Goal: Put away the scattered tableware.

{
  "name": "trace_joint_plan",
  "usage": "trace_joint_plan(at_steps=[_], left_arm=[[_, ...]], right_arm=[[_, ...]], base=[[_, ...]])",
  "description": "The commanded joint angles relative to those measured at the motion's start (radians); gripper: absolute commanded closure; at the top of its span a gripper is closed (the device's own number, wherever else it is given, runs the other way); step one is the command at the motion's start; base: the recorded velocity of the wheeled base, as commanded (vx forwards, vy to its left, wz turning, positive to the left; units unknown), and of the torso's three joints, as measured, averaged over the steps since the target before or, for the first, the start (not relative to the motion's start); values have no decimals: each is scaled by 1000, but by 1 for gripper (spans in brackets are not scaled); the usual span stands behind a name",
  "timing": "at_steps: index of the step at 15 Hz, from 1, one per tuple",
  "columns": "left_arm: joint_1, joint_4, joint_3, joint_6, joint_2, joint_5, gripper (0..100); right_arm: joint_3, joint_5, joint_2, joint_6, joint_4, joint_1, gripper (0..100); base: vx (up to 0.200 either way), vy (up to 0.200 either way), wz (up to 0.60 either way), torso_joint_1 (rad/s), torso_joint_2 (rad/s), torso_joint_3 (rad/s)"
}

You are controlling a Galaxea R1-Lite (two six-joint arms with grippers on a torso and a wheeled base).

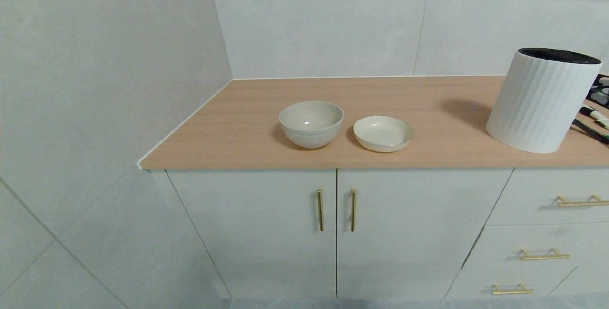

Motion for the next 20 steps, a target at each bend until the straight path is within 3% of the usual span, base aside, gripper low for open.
trace_joint_plan(at_steps=[1,13,20], left_arm=[[0,0,0,0,0,1,0],[0,0,0,-2,0,1,0],[0,0,0,0,0,1,0]], right_arm=[[0,0,0,0,0,0,0],[0,0,0,0,0,0,0],[0,0,0,0,0,0,0]], base=[[0,0,0,-198,486,290],[0,0,0,-151,461,308],[0,0,0,-19,86,60]])
